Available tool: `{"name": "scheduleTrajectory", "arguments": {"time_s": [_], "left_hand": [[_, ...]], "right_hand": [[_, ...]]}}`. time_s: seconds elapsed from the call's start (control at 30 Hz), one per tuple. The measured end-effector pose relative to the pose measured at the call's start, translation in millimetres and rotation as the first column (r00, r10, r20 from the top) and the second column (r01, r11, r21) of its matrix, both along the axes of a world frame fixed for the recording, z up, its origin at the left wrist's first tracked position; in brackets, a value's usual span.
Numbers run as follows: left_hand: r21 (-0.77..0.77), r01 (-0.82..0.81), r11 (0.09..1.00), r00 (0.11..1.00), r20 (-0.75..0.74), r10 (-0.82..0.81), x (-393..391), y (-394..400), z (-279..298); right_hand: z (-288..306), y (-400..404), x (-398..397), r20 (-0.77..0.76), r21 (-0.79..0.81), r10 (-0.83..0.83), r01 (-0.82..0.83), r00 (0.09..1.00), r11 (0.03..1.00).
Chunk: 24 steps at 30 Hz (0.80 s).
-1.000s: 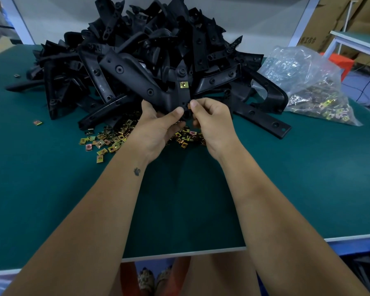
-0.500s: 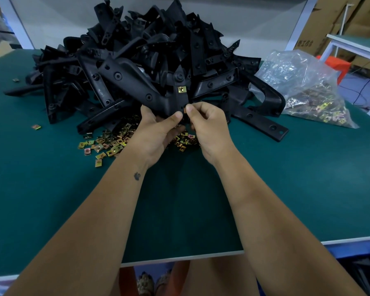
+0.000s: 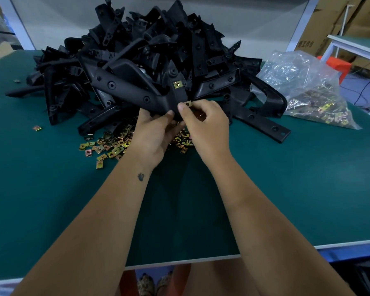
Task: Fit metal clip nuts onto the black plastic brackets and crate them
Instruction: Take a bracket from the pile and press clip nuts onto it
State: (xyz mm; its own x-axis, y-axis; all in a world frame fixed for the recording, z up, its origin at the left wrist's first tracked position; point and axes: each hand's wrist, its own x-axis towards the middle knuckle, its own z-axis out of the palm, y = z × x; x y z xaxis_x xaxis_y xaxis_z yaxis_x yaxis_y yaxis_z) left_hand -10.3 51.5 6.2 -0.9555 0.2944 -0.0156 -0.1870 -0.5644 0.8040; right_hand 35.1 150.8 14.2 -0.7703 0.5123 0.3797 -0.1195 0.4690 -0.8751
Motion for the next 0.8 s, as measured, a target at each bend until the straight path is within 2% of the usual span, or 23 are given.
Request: {"name": "scheduleTrajectory", "arguments": {"time_s": [0.23,0.43,0.8], "left_hand": [[-0.01,0.028,1.0,1.0,-0.012,-0.028,0.3,-0.1,0.4],[-0.069,0.055,0.996,0.998,-0.005,-0.055,1.1,2.8,0.5],[-0.123,0.055,0.991,0.998,0.013,-0.054,1.0,2.2,0.6]], "right_hand": [[-2.5,-1.1,1.4,0.03,0.236,-0.029,0.021,0.999,0.971],[-2.5,2.1,2.3,0.01,0.256,-0.077,0.072,0.997,0.964],[-0.7,3.0,3.9,0.007,0.327,-0.058,0.053,0.998,0.944]]}}
